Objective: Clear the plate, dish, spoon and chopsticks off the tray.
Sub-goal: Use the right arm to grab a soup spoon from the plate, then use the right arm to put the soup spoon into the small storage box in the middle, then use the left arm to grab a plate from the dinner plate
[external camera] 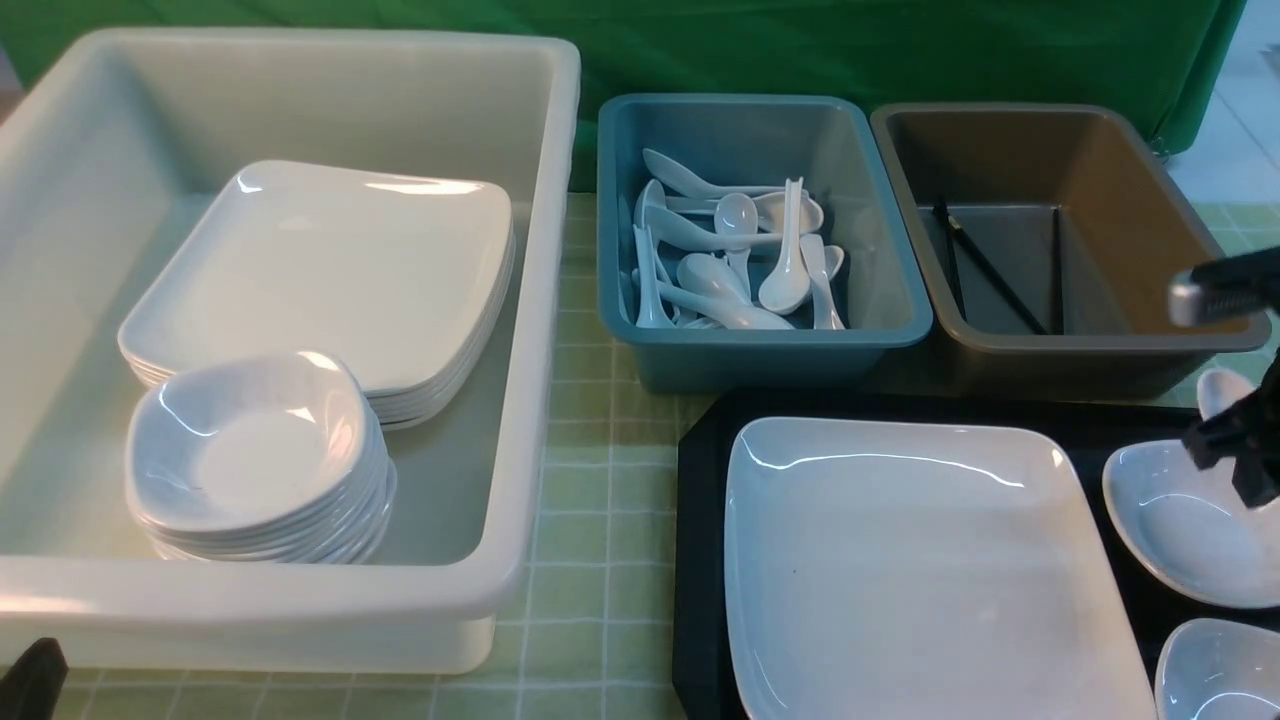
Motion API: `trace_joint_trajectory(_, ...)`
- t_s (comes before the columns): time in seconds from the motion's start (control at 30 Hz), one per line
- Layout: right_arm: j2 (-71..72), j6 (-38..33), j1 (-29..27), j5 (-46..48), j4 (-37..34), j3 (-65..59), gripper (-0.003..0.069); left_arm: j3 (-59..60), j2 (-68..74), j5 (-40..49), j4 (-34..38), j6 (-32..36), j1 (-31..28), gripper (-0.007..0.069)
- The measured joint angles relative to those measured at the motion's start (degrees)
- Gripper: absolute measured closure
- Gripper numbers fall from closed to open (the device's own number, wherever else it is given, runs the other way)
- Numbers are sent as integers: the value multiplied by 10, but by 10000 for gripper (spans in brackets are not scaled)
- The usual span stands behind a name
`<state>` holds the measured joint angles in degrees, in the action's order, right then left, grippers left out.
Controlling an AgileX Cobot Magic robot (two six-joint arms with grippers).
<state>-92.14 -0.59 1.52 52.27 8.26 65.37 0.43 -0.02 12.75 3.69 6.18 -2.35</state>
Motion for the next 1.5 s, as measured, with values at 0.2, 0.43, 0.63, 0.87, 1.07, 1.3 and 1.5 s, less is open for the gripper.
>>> trace_joint_trajectory(0.2, 60, -6, 79, -29, -56, 57, 431, 0, 0, 0, 0, 1, 0, 397)
trace_joint_trajectory(0.43, -32, -1, 204, -121, -76, 231, 431, 0, 0, 0, 0, 1, 0, 397)
trace_joint_trajectory(0.63, -185, 18, 230, -180, -83, 380, 422, 0, 0, 0, 0, 1, 0, 397)
trace_joint_trajectory(0.87, -318, 24, 230, -144, -79, 503, 241, 0, 0, 0, 0, 1, 0, 397)
trace_joint_trajectory(1.07, -289, -36, 230, 27, -75, 578, 295, 0, 0, 0, 0, 0, 0, 397)
trace_joint_trajectory(1.3, -155, -86, 230, 162, -72, 623, 620, 0, 0, 0, 0, 1, 0, 397)
trace_joint_trajectory(1.5, -4, -80, 230, 166, -72, 522, 651, 0, 0, 0, 0, 1, 0, 397)
